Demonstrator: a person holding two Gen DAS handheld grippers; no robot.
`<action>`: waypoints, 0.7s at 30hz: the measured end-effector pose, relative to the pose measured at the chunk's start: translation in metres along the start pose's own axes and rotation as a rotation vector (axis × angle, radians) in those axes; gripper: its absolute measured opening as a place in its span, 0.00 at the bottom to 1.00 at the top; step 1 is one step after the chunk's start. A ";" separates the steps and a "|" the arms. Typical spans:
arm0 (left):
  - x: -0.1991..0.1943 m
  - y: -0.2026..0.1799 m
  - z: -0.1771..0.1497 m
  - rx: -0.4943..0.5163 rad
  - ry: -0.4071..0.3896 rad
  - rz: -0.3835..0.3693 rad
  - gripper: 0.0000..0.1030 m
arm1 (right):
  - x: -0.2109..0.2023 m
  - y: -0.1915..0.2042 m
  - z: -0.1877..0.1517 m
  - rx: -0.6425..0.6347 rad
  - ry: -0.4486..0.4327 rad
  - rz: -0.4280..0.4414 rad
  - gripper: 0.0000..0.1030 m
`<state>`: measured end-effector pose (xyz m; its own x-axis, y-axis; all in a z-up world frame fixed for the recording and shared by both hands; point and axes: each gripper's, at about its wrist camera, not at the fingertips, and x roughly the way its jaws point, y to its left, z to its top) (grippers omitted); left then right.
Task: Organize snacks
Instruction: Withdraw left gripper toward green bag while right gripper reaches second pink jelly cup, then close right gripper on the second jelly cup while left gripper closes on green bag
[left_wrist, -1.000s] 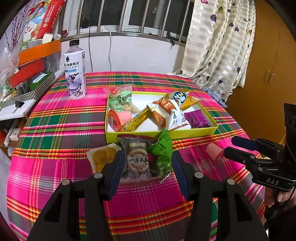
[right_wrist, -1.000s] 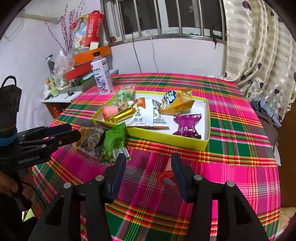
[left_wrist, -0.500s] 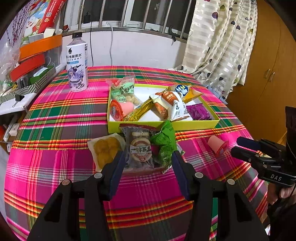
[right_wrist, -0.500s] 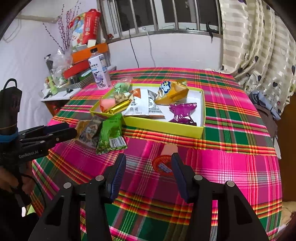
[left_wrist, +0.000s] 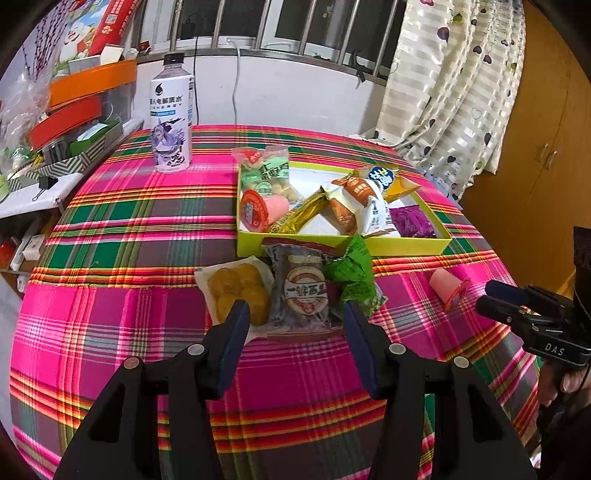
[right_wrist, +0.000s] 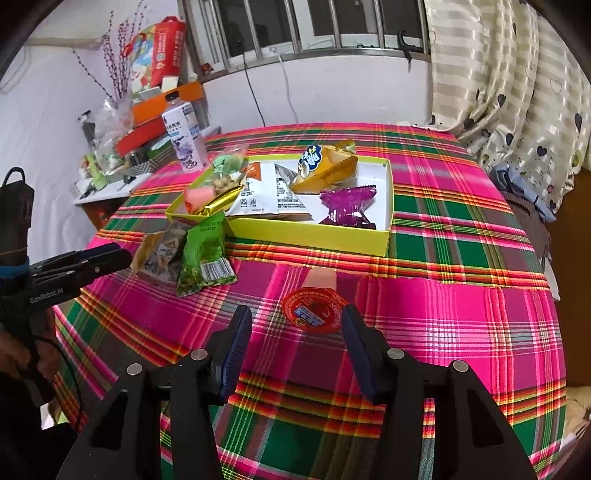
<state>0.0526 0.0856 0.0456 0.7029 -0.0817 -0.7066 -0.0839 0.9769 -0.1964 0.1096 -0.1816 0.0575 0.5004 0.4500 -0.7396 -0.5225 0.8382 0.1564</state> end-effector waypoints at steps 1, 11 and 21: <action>0.000 0.002 0.000 -0.004 0.001 0.004 0.52 | 0.001 0.000 0.000 0.002 0.001 0.000 0.48; 0.008 0.006 0.002 -0.017 0.021 0.009 0.52 | 0.009 -0.006 0.001 0.028 0.013 -0.019 0.48; 0.021 0.001 0.005 -0.002 0.044 0.003 0.52 | 0.020 -0.014 0.003 0.056 0.030 -0.037 0.48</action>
<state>0.0709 0.0859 0.0345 0.6706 -0.0871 -0.7367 -0.0879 0.9767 -0.1956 0.1286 -0.1831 0.0422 0.4977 0.4097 -0.7645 -0.4643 0.8703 0.1642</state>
